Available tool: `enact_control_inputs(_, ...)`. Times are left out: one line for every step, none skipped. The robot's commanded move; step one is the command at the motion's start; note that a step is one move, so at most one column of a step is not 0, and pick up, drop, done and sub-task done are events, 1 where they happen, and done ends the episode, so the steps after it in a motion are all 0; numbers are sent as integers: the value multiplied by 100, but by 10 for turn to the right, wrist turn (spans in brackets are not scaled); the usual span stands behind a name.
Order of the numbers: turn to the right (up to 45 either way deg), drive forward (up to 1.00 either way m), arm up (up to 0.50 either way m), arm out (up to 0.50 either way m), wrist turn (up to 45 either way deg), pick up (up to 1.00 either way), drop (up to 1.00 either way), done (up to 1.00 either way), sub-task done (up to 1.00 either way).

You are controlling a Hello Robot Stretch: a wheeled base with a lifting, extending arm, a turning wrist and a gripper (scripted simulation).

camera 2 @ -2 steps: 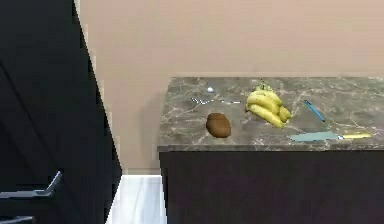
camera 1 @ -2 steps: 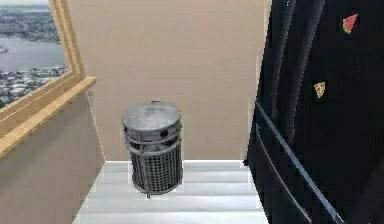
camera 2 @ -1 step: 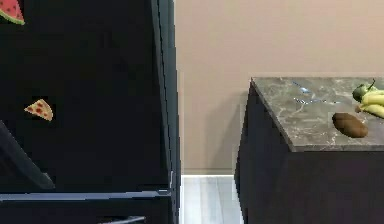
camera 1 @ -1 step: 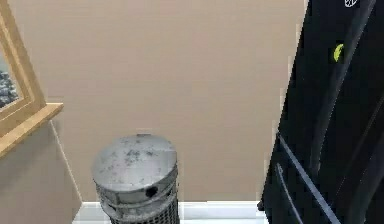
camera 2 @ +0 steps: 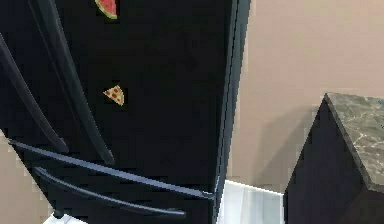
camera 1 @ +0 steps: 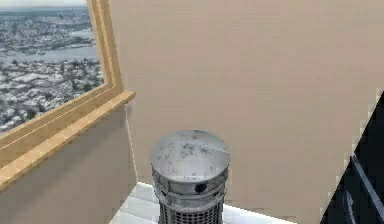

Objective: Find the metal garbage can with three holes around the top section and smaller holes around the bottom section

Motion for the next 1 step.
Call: enact_control_inputs(0,0,0,0,0,0,0,100,0)
